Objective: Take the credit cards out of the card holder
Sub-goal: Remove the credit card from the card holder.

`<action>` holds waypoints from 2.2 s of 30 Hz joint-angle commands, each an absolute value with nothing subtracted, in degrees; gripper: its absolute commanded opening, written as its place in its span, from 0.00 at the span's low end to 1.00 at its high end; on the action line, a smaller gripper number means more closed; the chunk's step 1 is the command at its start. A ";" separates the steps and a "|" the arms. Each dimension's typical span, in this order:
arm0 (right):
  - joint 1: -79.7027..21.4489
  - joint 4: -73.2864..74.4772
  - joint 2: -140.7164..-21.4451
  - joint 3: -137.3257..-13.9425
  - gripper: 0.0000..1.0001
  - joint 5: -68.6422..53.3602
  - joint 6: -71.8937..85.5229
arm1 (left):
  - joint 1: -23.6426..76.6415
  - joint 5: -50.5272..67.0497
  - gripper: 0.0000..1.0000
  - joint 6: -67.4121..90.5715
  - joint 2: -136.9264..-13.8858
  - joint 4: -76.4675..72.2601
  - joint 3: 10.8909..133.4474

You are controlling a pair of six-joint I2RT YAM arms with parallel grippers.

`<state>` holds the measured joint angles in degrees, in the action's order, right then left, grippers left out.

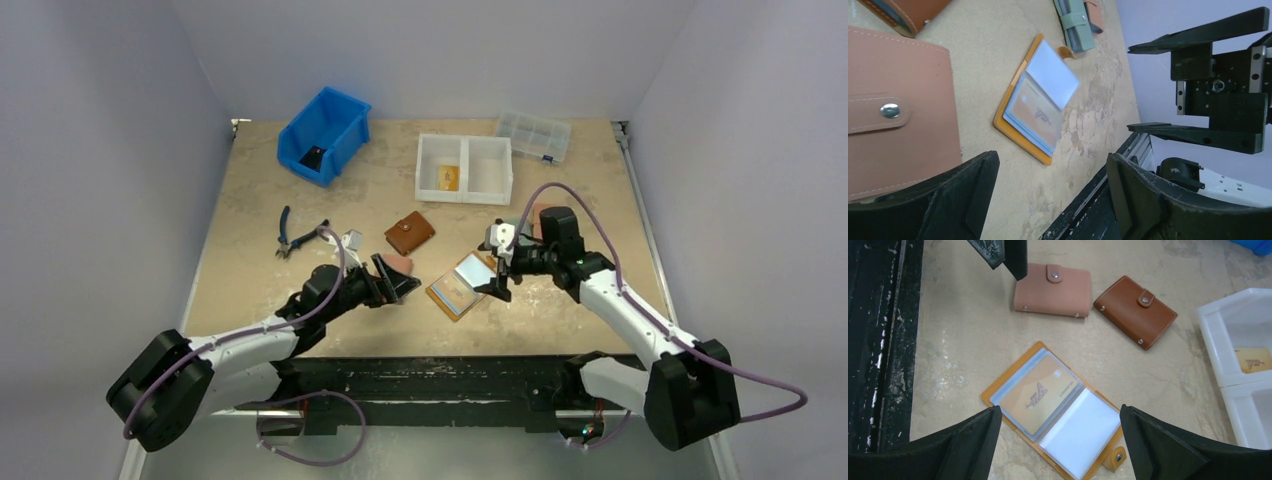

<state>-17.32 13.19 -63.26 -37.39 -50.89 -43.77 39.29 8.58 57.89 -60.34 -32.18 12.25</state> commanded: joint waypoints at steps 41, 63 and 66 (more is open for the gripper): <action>-34.35 2.14 -77.78 -36.56 0.14 -18.15 -47.23 | 51.38 1.02 0.17 70.01 -98.92 -64.12 19.60; -36.01 6.60 -82.97 -37.32 0.11 -16.66 -51.40 | 51.34 2.37 0.27 71.61 -104.40 -69.28 20.82; -36.04 7.60 -82.92 -37.59 0.10 -18.03 -51.42 | 51.35 2.17 0.28 71.93 -104.54 -71.77 19.90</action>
<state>-35.64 5.37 -82.54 -36.40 -16.99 -50.59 51.13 2.33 70.96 -104.05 -64.27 20.95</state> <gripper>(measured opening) 0.109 0.274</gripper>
